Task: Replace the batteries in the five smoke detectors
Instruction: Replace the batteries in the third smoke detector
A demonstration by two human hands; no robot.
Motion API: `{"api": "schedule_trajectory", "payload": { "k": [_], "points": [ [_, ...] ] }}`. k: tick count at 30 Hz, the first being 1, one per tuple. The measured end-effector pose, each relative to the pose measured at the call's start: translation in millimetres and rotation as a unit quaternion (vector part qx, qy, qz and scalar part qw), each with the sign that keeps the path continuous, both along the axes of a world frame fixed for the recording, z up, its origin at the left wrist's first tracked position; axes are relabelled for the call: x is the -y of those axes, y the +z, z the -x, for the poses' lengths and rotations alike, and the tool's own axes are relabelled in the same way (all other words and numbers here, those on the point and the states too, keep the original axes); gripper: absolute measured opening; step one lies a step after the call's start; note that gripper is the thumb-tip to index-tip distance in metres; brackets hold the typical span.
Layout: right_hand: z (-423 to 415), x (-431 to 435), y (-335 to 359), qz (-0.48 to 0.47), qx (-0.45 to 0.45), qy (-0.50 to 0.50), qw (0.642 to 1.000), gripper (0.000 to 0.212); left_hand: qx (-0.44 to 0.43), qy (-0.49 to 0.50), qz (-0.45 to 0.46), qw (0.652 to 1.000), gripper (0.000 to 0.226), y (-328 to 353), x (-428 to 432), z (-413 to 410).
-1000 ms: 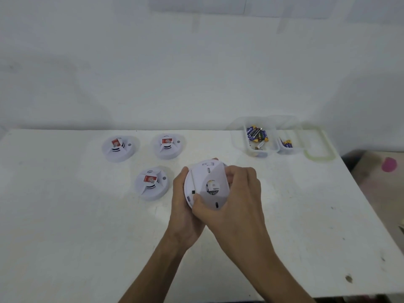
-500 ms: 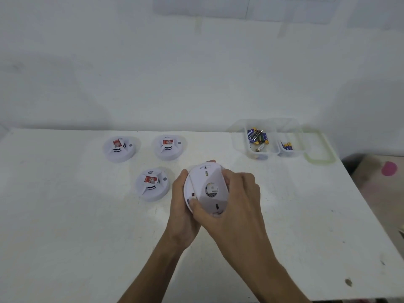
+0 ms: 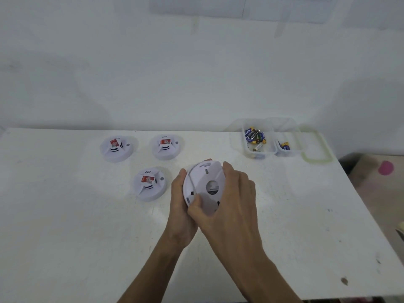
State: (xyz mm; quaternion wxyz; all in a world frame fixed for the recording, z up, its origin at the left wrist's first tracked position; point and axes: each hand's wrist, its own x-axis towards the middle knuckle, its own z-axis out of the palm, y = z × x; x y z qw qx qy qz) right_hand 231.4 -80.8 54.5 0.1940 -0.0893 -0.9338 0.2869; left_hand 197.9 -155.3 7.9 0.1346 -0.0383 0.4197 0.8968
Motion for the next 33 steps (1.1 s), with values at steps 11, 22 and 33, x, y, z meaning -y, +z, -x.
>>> {"api": "schedule_trajectory", "payload": {
  "k": [11, 22, 33],
  "points": [
    [0, -42, 16, 0.499, 0.021, 0.091, 0.862, 0.025, 0.036, -0.031, -0.082, 0.996, 0.049, -12, 15, 17],
    [-1, -73, -39, 0.622, 0.046, -0.040, 0.781, 0.015, 0.029, -0.086, -0.148, 0.985, 0.079, -29, 23, 28],
    [11, -102, -141, 0.218, 0.179, -0.086, 0.956, 0.010, 0.050, -0.086, -0.149, 0.984, 0.071, -35, 23, 24]
  ]
}}
